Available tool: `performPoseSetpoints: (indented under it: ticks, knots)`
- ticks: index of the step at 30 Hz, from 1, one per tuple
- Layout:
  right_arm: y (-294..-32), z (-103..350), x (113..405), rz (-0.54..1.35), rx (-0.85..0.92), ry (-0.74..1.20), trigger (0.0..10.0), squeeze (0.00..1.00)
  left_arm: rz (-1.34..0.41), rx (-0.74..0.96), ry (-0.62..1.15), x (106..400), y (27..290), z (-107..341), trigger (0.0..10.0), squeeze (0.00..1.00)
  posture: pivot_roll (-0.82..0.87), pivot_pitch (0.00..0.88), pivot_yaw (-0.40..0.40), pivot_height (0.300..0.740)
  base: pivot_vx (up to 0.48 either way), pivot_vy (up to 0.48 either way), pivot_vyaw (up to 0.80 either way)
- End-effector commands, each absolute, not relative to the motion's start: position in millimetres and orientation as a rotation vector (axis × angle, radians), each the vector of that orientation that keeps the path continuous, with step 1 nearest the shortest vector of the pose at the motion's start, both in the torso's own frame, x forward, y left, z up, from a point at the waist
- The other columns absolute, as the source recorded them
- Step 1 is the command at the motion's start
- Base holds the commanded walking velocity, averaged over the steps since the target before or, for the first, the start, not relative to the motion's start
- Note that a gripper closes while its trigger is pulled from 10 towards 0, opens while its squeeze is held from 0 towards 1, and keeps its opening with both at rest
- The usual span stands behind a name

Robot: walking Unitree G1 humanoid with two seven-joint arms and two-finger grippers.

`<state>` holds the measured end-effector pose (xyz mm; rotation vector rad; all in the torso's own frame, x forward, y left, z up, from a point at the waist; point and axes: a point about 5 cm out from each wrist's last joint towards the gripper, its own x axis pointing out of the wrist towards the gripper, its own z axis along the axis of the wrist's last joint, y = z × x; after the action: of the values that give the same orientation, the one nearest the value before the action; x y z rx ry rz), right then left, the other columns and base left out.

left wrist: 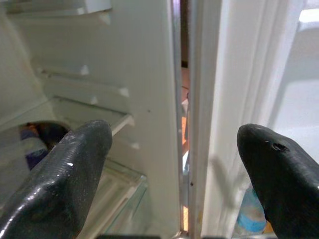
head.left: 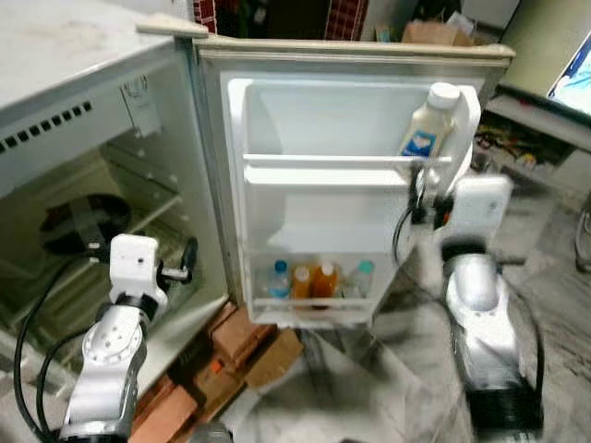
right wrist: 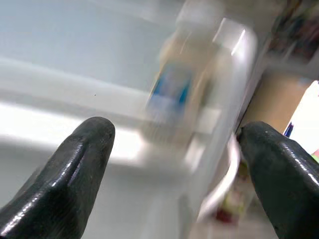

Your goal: Restocking fridge

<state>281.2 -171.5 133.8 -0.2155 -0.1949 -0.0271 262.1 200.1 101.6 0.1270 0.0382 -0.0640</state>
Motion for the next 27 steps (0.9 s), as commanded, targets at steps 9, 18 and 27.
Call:
performPoseSetpoints:
  ticks: [9, 18, 27]
  knots:
    - [-168, 134, 285, -0.006, -0.228, -0.154, 10.0, 0.00, -0.087, 0.133, 0.026, 265, 190, 101, 10.0, 0.00, 0.09, 0.003, -0.044, 0.740, 0.000, -0.348, 0.00]
    - [-151, 130, 293, 0.127, -0.287, -0.141, 10.0, 0.00, -0.079, 0.133, 0.018, 268, 189, 101, 10.0, 0.00, 0.09, 0.003, -0.053, 0.740, 0.000, -0.421, 0.00]
    - [-141, 127, 295, 0.199, -0.257, -0.133, 10.0, 0.00, -0.076, 0.143, 0.013, 269, 191, 101, 10.0, 0.00, 0.10, 0.000, -0.057, 0.740, 0.000, -0.429, 0.00]
